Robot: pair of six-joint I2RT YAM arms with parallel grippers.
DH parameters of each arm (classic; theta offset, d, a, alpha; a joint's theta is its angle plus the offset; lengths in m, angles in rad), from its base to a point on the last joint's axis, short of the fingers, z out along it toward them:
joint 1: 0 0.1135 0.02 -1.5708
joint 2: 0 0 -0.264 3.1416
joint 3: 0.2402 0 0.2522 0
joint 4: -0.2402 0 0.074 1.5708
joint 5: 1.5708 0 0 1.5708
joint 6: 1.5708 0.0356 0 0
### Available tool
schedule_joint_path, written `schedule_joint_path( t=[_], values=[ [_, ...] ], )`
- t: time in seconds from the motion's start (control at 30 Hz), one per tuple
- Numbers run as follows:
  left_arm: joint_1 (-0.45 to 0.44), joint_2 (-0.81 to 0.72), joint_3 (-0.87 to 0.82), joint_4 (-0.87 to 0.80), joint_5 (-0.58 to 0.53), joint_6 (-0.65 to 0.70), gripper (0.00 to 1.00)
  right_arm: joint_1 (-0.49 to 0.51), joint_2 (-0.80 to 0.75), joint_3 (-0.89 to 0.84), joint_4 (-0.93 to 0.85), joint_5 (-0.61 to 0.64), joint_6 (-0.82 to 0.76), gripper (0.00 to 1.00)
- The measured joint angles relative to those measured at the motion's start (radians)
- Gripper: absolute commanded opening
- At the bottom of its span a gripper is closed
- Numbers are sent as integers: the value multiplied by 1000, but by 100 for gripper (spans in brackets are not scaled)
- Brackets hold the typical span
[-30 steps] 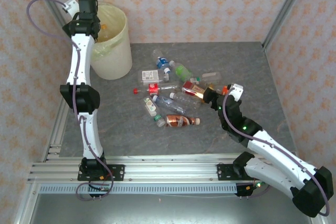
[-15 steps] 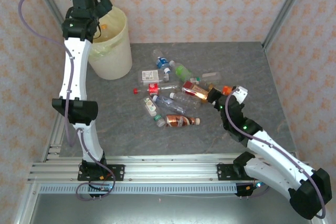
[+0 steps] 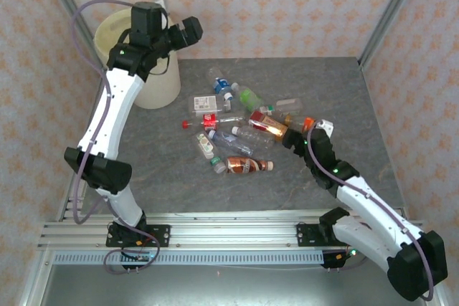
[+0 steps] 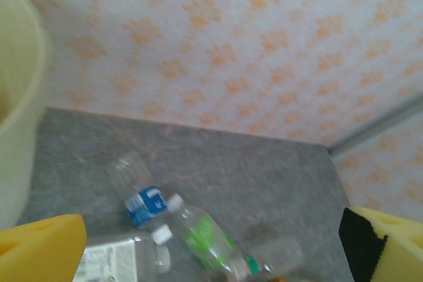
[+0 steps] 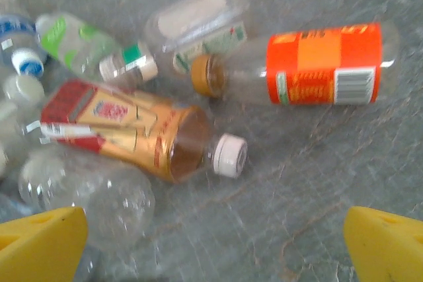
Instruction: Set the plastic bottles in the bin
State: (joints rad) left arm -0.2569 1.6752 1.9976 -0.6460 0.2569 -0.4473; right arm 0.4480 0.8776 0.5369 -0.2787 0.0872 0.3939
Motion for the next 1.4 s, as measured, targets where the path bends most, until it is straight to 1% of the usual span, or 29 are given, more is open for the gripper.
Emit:
schedule_joint_path(
  t=[0.1, 0.23, 0.33, 0.5, 0.73, 0.93, 1.07, 1.13, 1.27, 1.3, 1.4],
  values=[
    [-40, -77, -124, 49, 45, -5, 100, 0, 33, 18, -44, -44, -18, 99],
    [-97, -143, -260, 90, 84, -29, 100, 0, 87, 42, -82, -102, -30, 99],
    [-136, -187, -377, 142, 103, -79, 100, 5, 135, 60, -105, -161, -42, 99],
    [-168, -240, -556, 217, 101, -180, 100, 83, 211, 81, -106, -230, -97, 99],
    [-169, -242, -655, 223, 49, -264, 100, 152, 309, 113, -65, -288, -206, 100],
    [-169, -254, -700, 190, -21, -292, 100, 194, 369, 129, -21, -402, -361, 100],
    [-169, -279, -717, 160, -68, -297, 100, 218, 422, 217, -89, -471, -547, 99],
    [-169, -290, -719, 148, -90, -297, 100, 221, 439, 251, -129, -465, -652, 99],
    [-169, -306, -721, 131, -122, -297, 100, 221, 469, 266, -200, -382, -850, 99],
    [-169, -308, -723, 130, -128, -297, 100, 221, 480, 266, -211, -365, -887, 100],
    [-169, -308, -731, 126, -137, -298, 100, 221, 509, 266, -217, -350, -974, 97]
  ],
)
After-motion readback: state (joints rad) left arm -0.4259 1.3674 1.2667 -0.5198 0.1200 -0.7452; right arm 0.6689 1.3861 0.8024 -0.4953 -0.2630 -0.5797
